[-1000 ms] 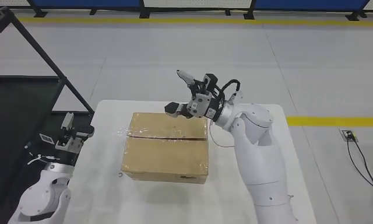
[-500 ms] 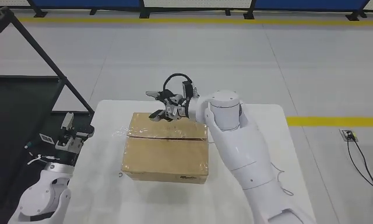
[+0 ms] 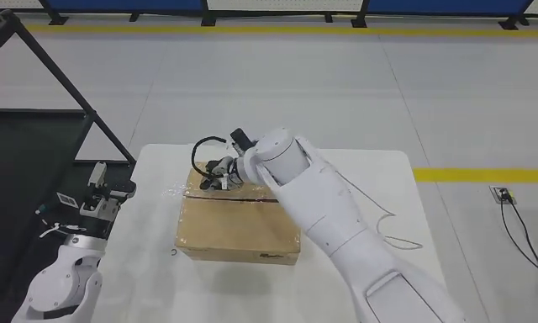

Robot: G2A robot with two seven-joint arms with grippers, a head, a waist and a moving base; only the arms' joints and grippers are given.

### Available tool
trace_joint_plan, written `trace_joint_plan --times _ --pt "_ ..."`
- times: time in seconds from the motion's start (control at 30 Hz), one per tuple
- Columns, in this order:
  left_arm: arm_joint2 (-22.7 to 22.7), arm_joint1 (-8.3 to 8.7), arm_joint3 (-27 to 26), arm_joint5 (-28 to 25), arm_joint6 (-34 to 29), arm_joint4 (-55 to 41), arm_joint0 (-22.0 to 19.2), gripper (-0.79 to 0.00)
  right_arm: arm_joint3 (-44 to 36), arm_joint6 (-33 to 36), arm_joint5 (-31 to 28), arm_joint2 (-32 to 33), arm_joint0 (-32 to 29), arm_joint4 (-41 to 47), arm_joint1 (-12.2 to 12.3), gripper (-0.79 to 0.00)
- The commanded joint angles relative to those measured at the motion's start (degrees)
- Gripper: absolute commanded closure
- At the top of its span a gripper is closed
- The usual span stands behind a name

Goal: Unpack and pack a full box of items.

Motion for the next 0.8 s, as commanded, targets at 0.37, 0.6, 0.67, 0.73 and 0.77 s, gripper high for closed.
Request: trace_joint_plan --times 0.37,0.6,0.67,0.73,0.77 --pt "0.0 0.0 0.0 0.0 0.0 0.0 0.0 -0.785 0.59 -2.5 -3.44 -0.77 -1.45 0.0 -0.66 0.0" --pt "0.0 0.0 0.0 0.0 0.0 0.0 0.0 -0.785 -1.99 -1.68 0.3 -2.76 -3.3 -2.41 -0.93 0.0" --pt "0.0 0.0 0.0 0.0 0.0 0.0 0.0 -0.785 -2.23 -2.07 1.52 -2.89 -3.61 -2.82 -0.92 0.0" --pt "0.0 0.0 0.0 0.0 0.0 0.0 0.0 -0.785 -2.41 -2.19 2.44 -2.93 -3.72 -3.28 -0.84 0.0" --pt "0.0 0.0 0.0 0.0 0.0 0.0 0.0 -0.785 -2.55 -2.21 2.71 -2.86 -3.85 -3.33 -0.79 0.0"
